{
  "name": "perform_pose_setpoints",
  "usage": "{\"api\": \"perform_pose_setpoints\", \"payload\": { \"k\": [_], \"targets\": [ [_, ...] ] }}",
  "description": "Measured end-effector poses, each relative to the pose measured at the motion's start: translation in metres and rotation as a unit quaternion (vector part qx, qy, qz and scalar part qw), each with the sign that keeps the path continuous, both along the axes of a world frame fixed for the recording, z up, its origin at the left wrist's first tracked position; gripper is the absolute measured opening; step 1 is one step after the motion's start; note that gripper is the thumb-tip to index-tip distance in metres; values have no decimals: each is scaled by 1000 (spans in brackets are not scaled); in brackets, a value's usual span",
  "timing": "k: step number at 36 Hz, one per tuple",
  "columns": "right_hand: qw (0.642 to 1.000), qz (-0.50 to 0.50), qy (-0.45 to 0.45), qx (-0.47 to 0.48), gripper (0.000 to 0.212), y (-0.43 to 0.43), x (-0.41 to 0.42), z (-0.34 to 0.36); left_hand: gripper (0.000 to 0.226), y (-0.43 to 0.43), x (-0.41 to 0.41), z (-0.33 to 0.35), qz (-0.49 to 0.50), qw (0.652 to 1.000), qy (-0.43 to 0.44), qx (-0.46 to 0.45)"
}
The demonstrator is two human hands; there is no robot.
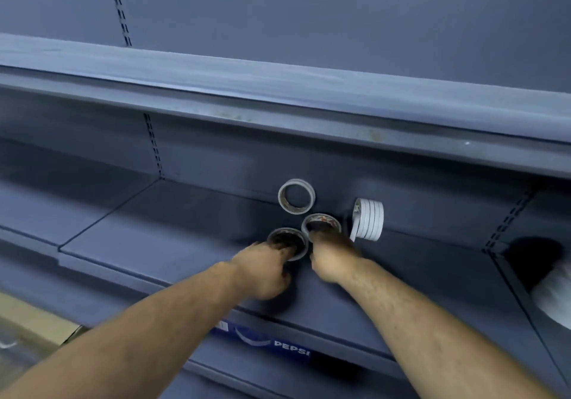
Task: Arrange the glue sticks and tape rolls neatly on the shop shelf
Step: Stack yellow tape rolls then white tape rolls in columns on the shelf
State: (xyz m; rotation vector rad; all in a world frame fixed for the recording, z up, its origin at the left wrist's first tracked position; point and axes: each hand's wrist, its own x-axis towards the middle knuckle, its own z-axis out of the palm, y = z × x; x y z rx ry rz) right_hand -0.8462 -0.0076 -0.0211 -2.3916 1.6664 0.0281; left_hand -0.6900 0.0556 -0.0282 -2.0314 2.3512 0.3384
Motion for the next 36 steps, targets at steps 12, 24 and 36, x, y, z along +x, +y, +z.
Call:
{"api": "perform_pose_setpoints", "payload": {
  "k": [12, 24, 36],
  "targets": [
    [996, -75, 43, 33, 65, -17, 20, -2, 68, -40, 59, -1, -22, 997, -71, 5],
    [993, -89, 64, 38, 52, -20, 27, 0, 46, -50, 63, -2, -72, 995, -64, -15],
    [993, -92, 72, 7, 48, -6, 34, 1, 46, -54, 63, -1, -89, 993, -75, -12]
  ]
}}
